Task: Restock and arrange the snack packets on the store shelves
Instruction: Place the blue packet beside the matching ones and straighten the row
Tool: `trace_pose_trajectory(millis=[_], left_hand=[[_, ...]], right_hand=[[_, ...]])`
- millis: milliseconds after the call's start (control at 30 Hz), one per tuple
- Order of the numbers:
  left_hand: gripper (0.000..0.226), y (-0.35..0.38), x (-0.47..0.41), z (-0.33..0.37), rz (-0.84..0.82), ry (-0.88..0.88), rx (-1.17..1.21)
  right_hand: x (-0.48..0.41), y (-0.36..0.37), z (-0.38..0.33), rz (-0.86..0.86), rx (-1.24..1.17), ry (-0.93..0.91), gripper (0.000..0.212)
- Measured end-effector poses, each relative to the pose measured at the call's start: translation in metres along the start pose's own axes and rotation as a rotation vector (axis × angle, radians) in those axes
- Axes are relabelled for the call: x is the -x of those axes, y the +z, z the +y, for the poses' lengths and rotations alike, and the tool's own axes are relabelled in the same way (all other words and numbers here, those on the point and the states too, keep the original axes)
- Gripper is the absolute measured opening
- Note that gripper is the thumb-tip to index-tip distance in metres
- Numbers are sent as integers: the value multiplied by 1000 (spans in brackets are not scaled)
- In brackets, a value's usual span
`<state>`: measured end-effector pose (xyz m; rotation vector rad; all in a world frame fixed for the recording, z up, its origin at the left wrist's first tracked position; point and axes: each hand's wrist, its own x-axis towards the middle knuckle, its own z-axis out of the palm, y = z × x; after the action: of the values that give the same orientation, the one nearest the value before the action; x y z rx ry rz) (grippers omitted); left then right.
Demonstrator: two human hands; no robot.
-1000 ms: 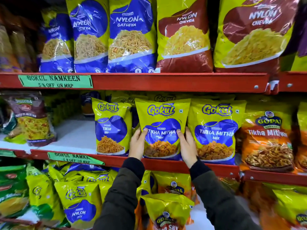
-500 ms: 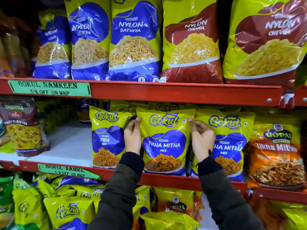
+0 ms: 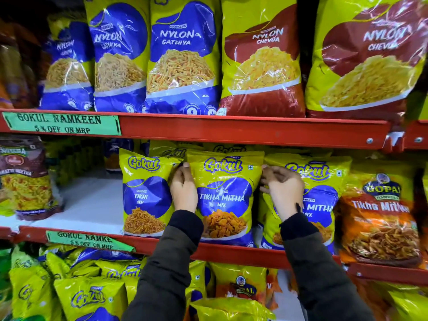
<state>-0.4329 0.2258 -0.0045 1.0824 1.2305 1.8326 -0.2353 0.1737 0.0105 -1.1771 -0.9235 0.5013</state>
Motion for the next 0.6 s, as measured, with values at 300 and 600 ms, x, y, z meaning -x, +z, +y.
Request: trace_pose_trajectory(millis=[300, 600], left_hand=[[31, 29, 80, 15, -9, 450, -132], [26, 81, 104, 20, -282, 441, -297]], right_hand=[[15, -60, -17, 216, 30, -256, 7], [-18, -139, 2, 435, 228, -225, 32]])
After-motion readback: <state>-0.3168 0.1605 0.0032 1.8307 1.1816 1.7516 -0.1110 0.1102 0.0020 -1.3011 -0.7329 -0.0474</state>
